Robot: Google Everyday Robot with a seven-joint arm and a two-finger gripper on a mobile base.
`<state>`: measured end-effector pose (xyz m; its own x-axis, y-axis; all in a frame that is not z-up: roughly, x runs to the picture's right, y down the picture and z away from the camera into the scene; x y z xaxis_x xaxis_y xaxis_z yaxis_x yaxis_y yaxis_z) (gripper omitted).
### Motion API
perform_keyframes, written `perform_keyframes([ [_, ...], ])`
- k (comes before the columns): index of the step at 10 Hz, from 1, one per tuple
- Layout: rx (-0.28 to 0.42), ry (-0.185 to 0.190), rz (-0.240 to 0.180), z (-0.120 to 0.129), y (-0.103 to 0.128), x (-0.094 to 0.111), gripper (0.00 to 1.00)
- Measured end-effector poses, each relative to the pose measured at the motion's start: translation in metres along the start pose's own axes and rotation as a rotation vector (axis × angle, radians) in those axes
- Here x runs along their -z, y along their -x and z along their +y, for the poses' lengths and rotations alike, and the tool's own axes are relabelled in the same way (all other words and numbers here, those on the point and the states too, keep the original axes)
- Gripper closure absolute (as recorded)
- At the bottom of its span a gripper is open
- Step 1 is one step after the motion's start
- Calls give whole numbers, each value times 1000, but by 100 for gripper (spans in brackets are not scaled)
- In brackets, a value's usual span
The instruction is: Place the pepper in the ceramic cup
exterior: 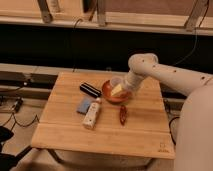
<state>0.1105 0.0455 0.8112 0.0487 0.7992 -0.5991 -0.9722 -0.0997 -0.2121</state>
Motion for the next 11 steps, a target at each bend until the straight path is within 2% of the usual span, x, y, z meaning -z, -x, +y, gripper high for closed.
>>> perform_keyframes([
  [2,6,-29,-8,-7,3,-1,20],
  [5,-12,-59,1,-17,-2,-23,20],
  [9,0,-156,56,-26,-16,-66,20],
  [11,-4,-179,95,-23,-24,-88,20],
])
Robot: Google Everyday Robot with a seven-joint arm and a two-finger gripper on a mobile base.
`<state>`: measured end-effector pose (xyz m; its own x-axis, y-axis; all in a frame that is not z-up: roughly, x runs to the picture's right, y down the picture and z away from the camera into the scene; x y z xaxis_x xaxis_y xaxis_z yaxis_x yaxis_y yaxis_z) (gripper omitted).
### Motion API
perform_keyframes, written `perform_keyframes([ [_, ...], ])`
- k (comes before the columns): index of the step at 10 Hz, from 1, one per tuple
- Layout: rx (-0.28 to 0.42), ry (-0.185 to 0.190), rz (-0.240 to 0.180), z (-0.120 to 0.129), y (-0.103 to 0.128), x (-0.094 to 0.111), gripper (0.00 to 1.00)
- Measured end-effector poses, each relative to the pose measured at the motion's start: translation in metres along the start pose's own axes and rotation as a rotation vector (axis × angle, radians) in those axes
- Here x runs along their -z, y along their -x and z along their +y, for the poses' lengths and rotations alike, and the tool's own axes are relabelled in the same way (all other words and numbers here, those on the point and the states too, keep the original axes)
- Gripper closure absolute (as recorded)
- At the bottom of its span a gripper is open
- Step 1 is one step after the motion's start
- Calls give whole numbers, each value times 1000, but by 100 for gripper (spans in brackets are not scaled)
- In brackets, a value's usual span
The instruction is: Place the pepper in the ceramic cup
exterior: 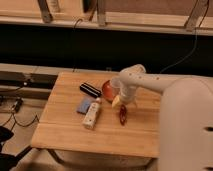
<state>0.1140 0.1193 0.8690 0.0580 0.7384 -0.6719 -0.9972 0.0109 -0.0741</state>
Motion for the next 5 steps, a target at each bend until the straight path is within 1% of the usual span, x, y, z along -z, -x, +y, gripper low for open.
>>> perform_keyframes([
  [1,1,-1,22,7,-4,-9,20],
  [4,-20,9,68,15,-12,-25,20],
  [5,-28,11,76,17,-12,-28,20],
])
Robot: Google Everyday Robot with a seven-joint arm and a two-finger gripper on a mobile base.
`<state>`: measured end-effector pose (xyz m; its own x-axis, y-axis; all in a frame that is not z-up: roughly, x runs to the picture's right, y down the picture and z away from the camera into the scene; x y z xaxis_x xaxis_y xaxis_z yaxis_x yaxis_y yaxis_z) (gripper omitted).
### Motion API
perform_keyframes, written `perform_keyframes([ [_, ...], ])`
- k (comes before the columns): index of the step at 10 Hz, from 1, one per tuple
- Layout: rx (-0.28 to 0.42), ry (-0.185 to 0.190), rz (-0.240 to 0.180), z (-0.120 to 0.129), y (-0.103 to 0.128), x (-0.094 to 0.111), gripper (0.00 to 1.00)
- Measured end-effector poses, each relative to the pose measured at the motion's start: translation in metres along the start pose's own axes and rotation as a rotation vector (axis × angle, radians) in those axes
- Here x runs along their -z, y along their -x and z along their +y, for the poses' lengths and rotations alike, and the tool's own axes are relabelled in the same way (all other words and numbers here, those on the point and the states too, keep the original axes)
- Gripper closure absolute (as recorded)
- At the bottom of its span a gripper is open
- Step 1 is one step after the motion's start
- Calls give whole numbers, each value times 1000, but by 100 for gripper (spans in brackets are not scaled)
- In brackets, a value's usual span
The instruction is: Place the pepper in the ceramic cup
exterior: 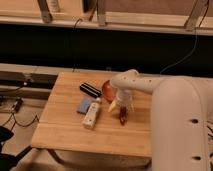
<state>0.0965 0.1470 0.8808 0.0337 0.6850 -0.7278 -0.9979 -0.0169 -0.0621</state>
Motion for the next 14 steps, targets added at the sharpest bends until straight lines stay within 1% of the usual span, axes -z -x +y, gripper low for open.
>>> perform_keyframes([
  [2,-15,0,14,0,0,-5,20],
  [3,-24,3,23,-1,0,-8,27],
  [4,-30,7,28,-1,0,-10,34],
  [6,-49,24,30,-2,3,-11,57],
  [8,-59,35,28,-3,4,-11,75],
  [10,-69,55,26,-4,5,-9,96],
  [11,-80,75,16,-4,7,-5,100],
  [12,-95,99,2,-6,9,2,100],
  [13,-117,122,-21,-11,10,17,100],
  [14,-130,129,-37,-17,9,28,100],
])
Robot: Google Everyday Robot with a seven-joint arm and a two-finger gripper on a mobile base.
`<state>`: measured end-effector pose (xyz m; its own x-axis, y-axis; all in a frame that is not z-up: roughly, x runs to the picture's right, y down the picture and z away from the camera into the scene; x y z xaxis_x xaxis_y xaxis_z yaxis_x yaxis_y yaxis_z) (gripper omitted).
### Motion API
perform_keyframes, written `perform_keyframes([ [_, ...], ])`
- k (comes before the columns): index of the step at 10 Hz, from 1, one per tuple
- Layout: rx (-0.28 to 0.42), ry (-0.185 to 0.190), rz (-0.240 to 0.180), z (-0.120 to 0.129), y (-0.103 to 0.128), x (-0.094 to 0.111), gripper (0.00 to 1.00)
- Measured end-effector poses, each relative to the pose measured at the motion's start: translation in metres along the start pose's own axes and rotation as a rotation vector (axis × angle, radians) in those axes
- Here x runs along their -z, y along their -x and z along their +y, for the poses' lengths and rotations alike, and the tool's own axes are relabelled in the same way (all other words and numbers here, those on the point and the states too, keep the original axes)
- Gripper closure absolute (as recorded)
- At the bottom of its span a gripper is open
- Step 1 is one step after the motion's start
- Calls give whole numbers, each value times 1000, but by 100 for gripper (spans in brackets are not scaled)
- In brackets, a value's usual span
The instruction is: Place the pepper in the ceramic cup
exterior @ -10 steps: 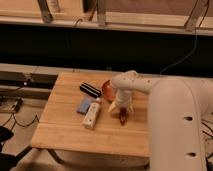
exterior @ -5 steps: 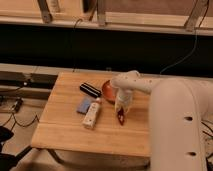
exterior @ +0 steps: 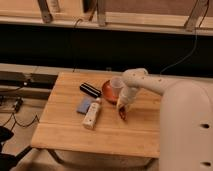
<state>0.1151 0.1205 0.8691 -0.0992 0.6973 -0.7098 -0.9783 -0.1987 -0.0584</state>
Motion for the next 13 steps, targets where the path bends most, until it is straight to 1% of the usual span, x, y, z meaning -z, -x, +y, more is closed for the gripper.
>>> perform_keyframes([
  [1,-21,-1,-22,-10,-1,21,100],
  [2,-36,-19,-37,-20,-3,40,100],
  [4,-34,-49,-71,-27,1,71,100],
  [5,-5,-66,-112,-21,14,92,100],
  [6,32,-76,-151,-10,29,108,100],
  [7,59,-83,-181,0,44,119,100],
  [8,92,-87,-222,16,67,131,100],
  [9,122,-88,-272,34,97,143,100],
  [10,130,-84,-299,42,113,149,100],
  [11,136,-75,-335,51,133,159,100],
  [12,137,-56,-362,59,150,166,100],
  [13,140,-27,-384,68,162,171,100],
])
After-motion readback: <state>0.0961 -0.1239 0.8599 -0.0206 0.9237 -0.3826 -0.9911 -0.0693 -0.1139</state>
